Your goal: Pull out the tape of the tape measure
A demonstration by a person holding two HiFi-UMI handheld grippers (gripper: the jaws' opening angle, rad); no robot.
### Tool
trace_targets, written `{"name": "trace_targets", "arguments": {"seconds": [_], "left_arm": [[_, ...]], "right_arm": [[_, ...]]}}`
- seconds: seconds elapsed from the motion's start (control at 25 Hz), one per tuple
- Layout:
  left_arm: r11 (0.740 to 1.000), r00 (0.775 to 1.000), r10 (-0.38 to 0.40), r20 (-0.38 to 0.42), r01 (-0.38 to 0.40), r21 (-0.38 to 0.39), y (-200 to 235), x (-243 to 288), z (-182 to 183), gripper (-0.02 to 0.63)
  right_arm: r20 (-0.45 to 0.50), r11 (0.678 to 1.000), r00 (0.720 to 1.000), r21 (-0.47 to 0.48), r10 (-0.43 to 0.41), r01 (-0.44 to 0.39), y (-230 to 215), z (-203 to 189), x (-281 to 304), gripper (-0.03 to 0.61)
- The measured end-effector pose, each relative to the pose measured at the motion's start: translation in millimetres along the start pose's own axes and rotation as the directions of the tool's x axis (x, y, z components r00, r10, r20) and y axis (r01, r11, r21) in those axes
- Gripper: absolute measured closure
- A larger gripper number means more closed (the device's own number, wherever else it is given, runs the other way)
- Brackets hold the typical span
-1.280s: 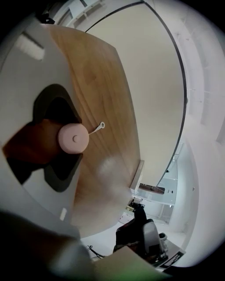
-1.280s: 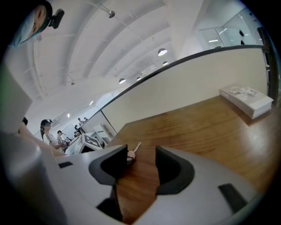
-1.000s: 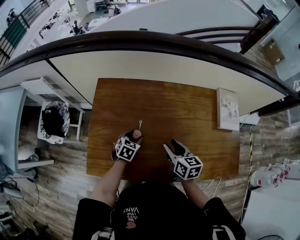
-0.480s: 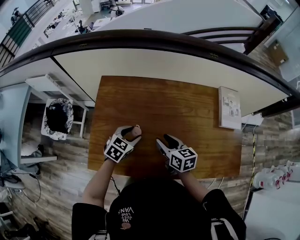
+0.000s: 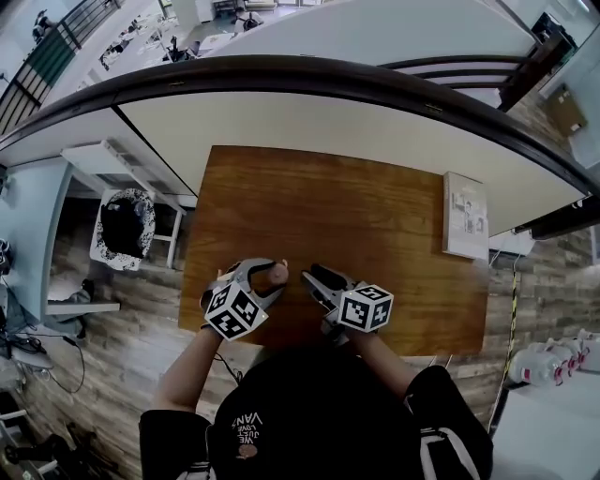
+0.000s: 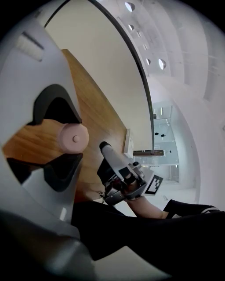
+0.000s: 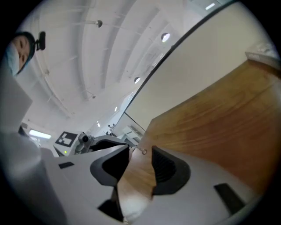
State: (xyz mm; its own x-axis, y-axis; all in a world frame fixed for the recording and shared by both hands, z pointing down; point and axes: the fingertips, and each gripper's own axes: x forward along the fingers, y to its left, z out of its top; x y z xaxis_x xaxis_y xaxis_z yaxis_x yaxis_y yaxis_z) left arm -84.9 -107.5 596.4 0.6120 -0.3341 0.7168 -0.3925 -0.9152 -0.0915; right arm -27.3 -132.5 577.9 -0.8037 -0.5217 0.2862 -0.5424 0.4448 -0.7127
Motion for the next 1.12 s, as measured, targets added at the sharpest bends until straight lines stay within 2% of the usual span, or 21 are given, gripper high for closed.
{"name": "trace_targets", "arguments": {"seconds": [0.16, 0.28, 0.4, 0.72, 0.8, 0.96, 1.12], "left_arm": [[1.000, 0.999, 0.009, 0.031, -0.010, 0.028, -8.9, -5.4, 10.6, 0.391], [0.998, 0.998, 0.020, 0.056, -0.023, 0.053, -13.1, -8.9, 17.6, 0.391], [0.996, 0.996, 0.033, 0.080, -0.039, 0.076, -16.3, -11.4, 23.8, 0.391], [0.995, 0.994, 0.036, 0.102, -0.046, 0.090, -24.9, -11.7, 31.8, 0.391], [0.995, 0.994, 0.036, 0.105, -0.046, 0.088, -25.9, -12.3, 31.9, 0.391], [0.997, 0.993, 0.035, 0.110, -0.042, 0.062, -25.3, -11.9, 29.0, 0.391], [0.999, 0.992, 0.044, 0.121, -0.045, 0.007, -21.7, -11.0, 26.2, 0.391]], "right_arm": [[0.059, 0.980, 0.992, 0.159, 0.115, -0.123, 10.8, 5.0, 3.1, 0.446], [0.112, 0.933, 0.976, 0.294, 0.184, -0.210, 14.6, 9.0, 3.1, 0.461], [0.141, 0.887, 0.957, 0.363, 0.252, -0.286, 19.9, 14.4, 3.4, 0.466], [0.139, 0.804, 0.942, 0.492, 0.305, -0.333, 16.9, 5.8, 9.7, 0.481], [0.133, 0.803, 0.945, 0.500, 0.299, -0.325, 15.1, 5.8, 12.3, 0.488], [0.115, 0.838, 0.944, 0.437, 0.309, -0.327, 18.1, 10.5, 15.2, 0.533], [0.129, 0.864, 0.944, 0.380, 0.303, -0.329, 21.2, 18.6, 13.7, 0.545]]}}
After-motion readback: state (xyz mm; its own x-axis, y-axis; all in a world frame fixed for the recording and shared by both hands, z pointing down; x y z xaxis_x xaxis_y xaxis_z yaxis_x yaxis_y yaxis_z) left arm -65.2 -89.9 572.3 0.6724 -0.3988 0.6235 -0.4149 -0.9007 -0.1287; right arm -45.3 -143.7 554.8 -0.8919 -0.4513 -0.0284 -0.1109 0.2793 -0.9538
